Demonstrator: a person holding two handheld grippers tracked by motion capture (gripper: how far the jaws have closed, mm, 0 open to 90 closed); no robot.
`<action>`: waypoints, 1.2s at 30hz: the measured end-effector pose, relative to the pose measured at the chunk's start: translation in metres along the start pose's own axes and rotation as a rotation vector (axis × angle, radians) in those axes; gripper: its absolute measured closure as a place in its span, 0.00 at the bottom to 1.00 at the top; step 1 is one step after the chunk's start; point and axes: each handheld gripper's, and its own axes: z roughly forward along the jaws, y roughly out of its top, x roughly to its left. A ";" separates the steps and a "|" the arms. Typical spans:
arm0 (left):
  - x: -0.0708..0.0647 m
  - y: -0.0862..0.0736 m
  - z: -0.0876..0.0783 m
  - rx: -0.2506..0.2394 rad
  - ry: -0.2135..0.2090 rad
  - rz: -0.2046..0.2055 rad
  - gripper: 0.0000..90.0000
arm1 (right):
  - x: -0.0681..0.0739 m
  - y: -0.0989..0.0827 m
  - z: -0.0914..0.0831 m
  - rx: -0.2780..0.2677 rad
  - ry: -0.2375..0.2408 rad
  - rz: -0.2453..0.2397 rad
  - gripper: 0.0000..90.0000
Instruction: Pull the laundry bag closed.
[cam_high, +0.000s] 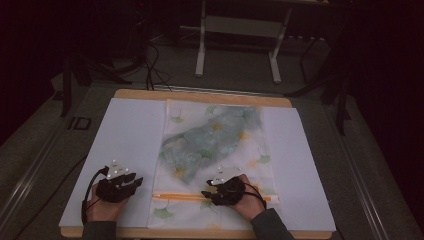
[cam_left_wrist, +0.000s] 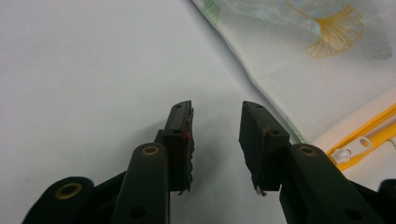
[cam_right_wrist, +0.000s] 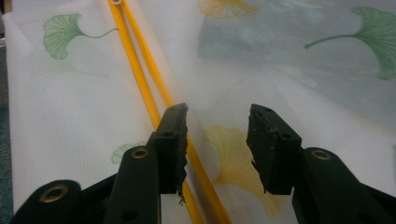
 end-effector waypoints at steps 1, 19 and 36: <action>0.000 0.000 0.000 0.001 -0.001 0.000 0.72 | 0.001 0.002 0.003 0.004 0.002 -0.005 0.64; 0.000 0.000 -0.001 0.006 0.000 0.001 0.73 | 0.012 0.017 0.022 -0.004 0.060 -0.037 0.63; -0.001 0.000 0.000 0.017 -0.001 0.009 0.72 | 0.021 0.030 0.037 -0.002 0.090 -0.064 0.66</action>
